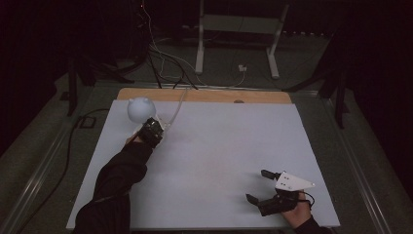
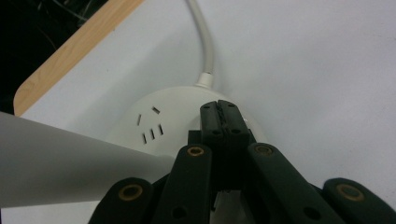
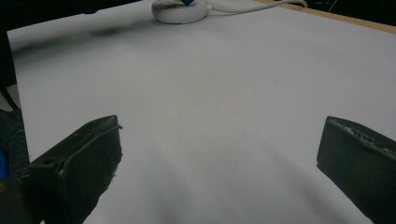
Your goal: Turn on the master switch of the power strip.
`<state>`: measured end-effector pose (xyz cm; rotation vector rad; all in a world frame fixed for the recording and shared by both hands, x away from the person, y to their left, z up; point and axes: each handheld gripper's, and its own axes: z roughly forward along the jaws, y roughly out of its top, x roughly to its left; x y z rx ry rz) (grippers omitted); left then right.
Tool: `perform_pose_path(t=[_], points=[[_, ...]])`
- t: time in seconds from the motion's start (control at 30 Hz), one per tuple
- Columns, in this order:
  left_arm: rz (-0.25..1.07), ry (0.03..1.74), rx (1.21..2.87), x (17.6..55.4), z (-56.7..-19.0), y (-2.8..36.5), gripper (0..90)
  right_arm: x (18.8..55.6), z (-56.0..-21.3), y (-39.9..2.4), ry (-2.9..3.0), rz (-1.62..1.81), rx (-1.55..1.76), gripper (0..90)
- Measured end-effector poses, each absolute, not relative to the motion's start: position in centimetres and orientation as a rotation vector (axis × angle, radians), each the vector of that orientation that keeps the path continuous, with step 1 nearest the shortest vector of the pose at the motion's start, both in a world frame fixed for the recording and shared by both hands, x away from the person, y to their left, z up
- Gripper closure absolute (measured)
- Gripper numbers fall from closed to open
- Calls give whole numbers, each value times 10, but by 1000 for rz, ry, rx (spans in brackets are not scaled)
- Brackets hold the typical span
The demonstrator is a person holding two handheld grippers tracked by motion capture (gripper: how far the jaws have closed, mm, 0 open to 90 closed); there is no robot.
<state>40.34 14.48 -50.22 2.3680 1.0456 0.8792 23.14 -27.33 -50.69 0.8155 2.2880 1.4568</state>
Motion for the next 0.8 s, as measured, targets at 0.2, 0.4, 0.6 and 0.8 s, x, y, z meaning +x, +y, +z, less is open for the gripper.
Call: perform_pose_path(t=[0.2,0.4,0.6,0.8], points=[[952,912,2359,395,-506,146,900,232,-508,-273,2290,1451,819,0],[959,916,2371,398,-505,144,900,232,-508,-272,2297,1443,816,0],[939,892,2262,388,-488,149,900,232,-507,-273,2283,1445,815,0],[899,849,2175,377,-458,152,900,232,-507,-273,2284,1445,810,0]])
